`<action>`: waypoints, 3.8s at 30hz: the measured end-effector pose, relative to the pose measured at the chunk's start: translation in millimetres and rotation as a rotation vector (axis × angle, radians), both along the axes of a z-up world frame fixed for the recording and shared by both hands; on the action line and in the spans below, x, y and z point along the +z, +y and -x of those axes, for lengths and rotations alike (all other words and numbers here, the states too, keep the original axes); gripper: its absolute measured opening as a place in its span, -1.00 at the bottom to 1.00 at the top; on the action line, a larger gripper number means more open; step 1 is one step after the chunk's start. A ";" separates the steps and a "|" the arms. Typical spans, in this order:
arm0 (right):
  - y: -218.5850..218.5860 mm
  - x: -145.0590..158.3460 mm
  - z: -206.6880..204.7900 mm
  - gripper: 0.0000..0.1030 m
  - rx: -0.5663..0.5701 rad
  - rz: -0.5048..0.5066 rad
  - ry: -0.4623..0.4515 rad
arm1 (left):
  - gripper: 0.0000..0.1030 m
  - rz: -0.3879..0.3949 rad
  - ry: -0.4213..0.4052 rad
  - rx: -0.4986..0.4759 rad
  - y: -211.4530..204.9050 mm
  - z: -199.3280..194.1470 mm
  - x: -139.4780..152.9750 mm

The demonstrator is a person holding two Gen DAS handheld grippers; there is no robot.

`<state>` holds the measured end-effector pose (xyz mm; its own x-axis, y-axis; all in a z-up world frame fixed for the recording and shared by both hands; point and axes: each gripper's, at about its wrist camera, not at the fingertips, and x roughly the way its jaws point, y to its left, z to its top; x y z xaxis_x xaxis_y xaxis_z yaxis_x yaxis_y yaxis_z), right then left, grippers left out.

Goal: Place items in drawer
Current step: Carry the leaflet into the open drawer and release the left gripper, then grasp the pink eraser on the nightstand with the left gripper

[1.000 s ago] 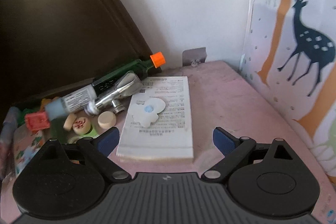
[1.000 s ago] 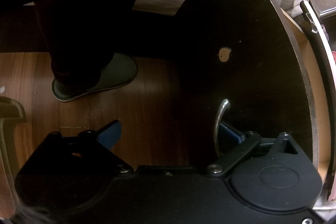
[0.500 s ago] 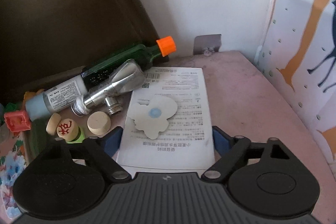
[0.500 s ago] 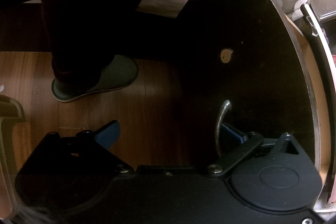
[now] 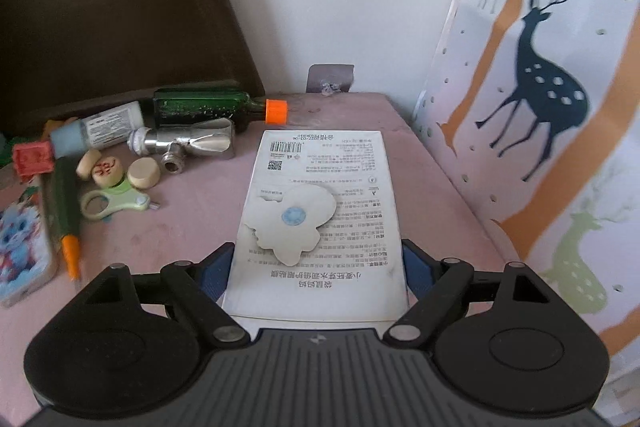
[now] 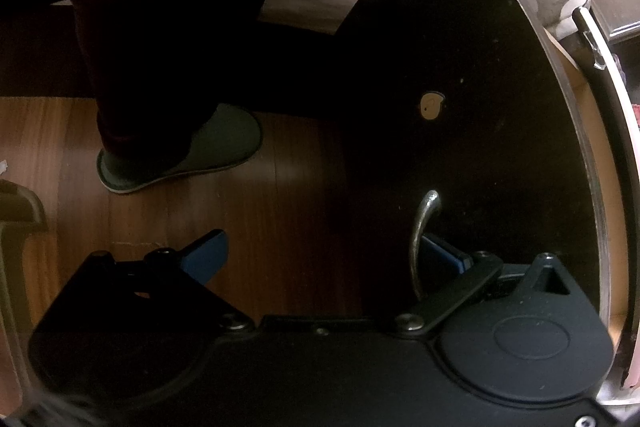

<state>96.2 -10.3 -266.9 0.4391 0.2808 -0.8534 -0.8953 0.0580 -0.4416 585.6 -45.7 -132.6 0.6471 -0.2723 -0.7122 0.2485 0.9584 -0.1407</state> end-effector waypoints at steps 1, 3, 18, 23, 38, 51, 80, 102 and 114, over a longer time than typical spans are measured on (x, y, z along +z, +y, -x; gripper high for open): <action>-0.1 0.1 0.0 1.00 0.001 0.001 0.000 | 0.65 0.005 -0.002 0.000 0.4 5.9 3.2; 0.3 0.2 -0.2 1.00 0.005 0.002 -0.001 | 0.65 0.004 -0.007 -0.003 1.2 19.7 10.1; -1.8 0.4 -3.9 1.00 -0.002 0.004 0.002 | 0.65 0.043 0.022 -0.048 31.9 179.8 36.4; -0.8 -1.4 -3.8 1.00 -0.005 0.010 -0.004 | 0.65 0.051 0.081 -0.079 35.0 258.9 35.7; -2.7 -4.7 -2.6 1.00 -0.008 0.005 -0.012 | 0.66 -0.049 0.335 0.204 90.7 266.8 -86.9; -4.5 -6.1 -3.9 1.00 -0.004 -0.009 -0.010 | 0.78 -0.184 0.287 0.166 88.9 264.3 -90.7; -3.8 -14.4 -0.1 1.00 -0.005 -0.034 -0.034 | 0.83 -0.121 -0.143 0.224 95.4 152.2 34.2; -6.4 -16.1 1.6 1.00 -0.002 -0.064 -0.045 | 0.44 -0.196 -0.251 0.303 151.3 -49.4 2.8; 0.8 -14.1 1.2 1.00 -0.035 -0.068 -0.051 | 0.17 -0.154 -0.190 0.286 171.6 -94.7 -17.9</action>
<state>95.0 -9.5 -281.0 0.4916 0.3210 -0.8095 -0.8689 0.1197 -0.4803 680.3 125.9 -150.4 0.8059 0.0393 -0.5907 -0.0242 0.9991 0.0334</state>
